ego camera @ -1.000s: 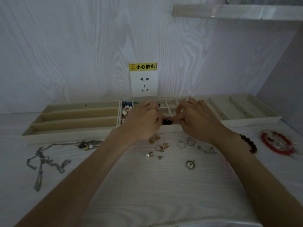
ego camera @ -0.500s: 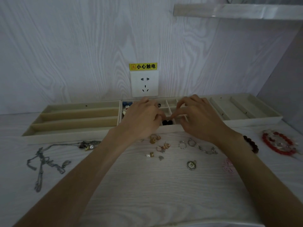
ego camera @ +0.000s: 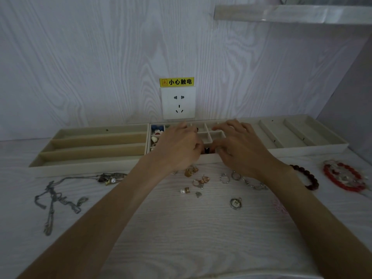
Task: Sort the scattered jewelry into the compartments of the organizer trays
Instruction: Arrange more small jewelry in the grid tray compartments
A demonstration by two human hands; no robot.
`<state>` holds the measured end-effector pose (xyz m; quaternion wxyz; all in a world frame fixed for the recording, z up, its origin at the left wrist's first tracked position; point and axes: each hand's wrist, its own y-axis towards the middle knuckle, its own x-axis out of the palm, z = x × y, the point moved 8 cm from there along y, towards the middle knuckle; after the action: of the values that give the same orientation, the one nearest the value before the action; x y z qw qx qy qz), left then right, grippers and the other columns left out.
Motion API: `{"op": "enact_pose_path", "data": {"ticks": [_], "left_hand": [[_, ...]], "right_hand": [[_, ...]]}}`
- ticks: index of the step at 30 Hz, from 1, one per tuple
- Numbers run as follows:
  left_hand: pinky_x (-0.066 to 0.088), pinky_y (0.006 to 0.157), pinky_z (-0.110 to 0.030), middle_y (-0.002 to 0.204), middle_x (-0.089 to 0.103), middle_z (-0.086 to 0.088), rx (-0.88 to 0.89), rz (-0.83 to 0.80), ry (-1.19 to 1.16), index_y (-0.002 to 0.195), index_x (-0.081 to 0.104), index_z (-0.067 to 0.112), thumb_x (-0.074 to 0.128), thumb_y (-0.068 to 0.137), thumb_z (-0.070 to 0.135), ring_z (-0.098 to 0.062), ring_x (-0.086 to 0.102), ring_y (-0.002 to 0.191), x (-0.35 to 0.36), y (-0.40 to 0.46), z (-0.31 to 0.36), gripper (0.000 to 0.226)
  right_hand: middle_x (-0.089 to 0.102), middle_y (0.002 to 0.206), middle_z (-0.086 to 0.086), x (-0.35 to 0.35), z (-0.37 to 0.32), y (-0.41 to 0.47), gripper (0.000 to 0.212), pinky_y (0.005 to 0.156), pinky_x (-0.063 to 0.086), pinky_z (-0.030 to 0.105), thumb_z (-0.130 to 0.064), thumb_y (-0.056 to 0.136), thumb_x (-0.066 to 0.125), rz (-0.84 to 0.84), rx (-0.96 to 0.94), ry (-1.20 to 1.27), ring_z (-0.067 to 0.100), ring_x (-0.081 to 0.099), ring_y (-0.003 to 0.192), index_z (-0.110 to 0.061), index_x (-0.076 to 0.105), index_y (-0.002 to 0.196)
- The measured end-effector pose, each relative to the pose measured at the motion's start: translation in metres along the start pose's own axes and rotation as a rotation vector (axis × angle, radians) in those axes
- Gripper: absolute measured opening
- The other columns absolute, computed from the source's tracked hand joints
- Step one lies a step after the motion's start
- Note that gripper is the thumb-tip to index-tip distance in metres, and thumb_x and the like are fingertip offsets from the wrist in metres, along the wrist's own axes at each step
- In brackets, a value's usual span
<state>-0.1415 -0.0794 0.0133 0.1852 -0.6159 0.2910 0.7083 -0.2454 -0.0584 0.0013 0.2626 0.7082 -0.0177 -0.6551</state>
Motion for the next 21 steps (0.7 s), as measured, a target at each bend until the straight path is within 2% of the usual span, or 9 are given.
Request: {"op": "enact_pose_path", "data": {"ticks": [3, 6, 8, 11, 13, 15, 17, 19, 21], "left_hand": [[0.033, 0.070, -0.030, 0.091, 0.053, 0.001, -0.011, 0.006, 0.016, 0.079, 0.066, 0.015, 0.037, 0.094, 0.020, -0.014, 0.038, 0.089, -0.001, 0.001, 0.000, 0.033], [0.029, 0.069, -0.029, 0.086, 0.049, 0.003, -0.008, -0.005, 0.011, 0.070, 0.057, 0.019, 0.038, 0.094, 0.019, -0.015, 0.041, 0.091, 0.000, 0.002, 0.000, 0.031], [0.032, 0.069, -0.029, 0.083, 0.048, 0.006, -0.001, -0.012, -0.031, 0.080, 0.068, 0.020, 0.039, 0.094, 0.019, -0.014, 0.041, 0.090, 0.000, 0.002, -0.001, 0.032], [0.041, 0.072, -0.032, 0.085, 0.055, 0.010, -0.029, 0.098, -0.140, 0.094, 0.072, 0.034, 0.042, 0.093, 0.018, -0.009, 0.040, 0.085, -0.017, -0.006, -0.005, 0.034], [0.034, 0.067, -0.026, 0.084, 0.054, 0.016, -0.071, 0.211, -0.207, 0.092, 0.072, 0.034, 0.044, 0.093, 0.019, -0.004, 0.037, 0.079, -0.031, -0.021, -0.009, 0.031], [0.028, 0.060, -0.018, 0.077, 0.049, 0.022, -0.106, 0.333, -0.283, 0.089, 0.072, 0.033, 0.047, 0.091, 0.023, 0.001, 0.039, 0.074, -0.039, -0.041, -0.014, 0.027], [0.028, 0.060, -0.010, 0.075, 0.048, 0.024, -0.132, 0.436, -0.359, 0.089, 0.072, 0.031, 0.053, 0.089, 0.021, 0.006, 0.043, 0.073, -0.041, -0.062, -0.021, 0.022], [0.033, 0.061, -0.007, 0.081, 0.057, 0.020, -0.159, 0.502, -0.415, 0.091, 0.072, 0.029, 0.057, 0.087, 0.020, 0.004, 0.049, 0.071, -0.036, -0.076, -0.026, 0.018], [0.041, 0.061, -0.010, 0.084, 0.065, 0.013, -0.171, 0.550, -0.433, 0.094, 0.072, 0.027, 0.055, 0.083, 0.025, 0.001, 0.054, 0.069, -0.032, -0.083, -0.028, 0.020]], "right_hand": [[0.060, 0.119, 0.003, 0.001, -0.001, -0.001, 0.044, 0.095, 0.033, 0.043, -0.030, 0.080, 0.030, -0.014, 0.000, 0.021, 0.026, 0.050, 0.115, -0.030, 0.073, 0.086], [0.059, 0.122, 0.000, -0.005, 0.000, 0.000, 0.037, 0.094, 0.028, 0.036, -0.028, 0.082, 0.037, -0.001, 0.000, 0.084, 0.022, 0.048, 0.117, -0.030, 0.073, 0.088], [0.059, 0.120, -0.003, -0.020, 0.005, 0.002, 0.031, 0.091, 0.025, 0.029, -0.027, 0.081, 0.042, 0.066, 0.035, 0.200, 0.016, 0.047, 0.114, -0.028, 0.073, 0.087], [0.060, 0.114, -0.006, -0.045, 0.017, -0.001, 0.022, 0.090, 0.030, 0.032, -0.026, 0.080, 0.051, 0.203, 0.079, 0.320, 0.011, 0.047, 0.107, -0.028, 0.071, 0.087], [0.061, 0.107, -0.006, -0.051, 0.024, -0.006, 0.016, 0.089, 0.035, 0.033, -0.022, 0.080, 0.057, 0.230, 0.091, 0.361, 0.013, 0.049, 0.104, -0.027, 0.071, 0.087], [0.063, 0.100, -0.007, -0.047, 0.026, -0.009, 0.016, 0.084, 0.038, 0.025, -0.013, 0.082, 0.064, 0.181, 0.108, 0.455, 0.011, 0.051, 0.096, -0.026, 0.071, 0.088], [0.065, 0.090, -0.011, -0.042, 0.020, -0.010, 0.020, 0.073, 0.038, 0.011, -0.009, 0.083, 0.068, 0.091, 0.120, 0.603, 0.005, 0.054, 0.084, -0.027, 0.071, 0.089], [0.068, 0.084, -0.014, -0.036, 0.007, -0.008, 0.013, 0.064, 0.042, 0.010, -0.017, 0.082, 0.070, -0.015, 0.119, 0.679, 0.002, 0.057, 0.074, -0.027, 0.072, 0.090], [0.069, 0.080, -0.015, -0.026, -0.009, -0.008, 0.009, 0.063, 0.047, 0.016, -0.028, 0.080, 0.071, -0.137, 0.084, 0.639, 0.003, 0.059, 0.069, -0.029, 0.074, 0.088]]}}
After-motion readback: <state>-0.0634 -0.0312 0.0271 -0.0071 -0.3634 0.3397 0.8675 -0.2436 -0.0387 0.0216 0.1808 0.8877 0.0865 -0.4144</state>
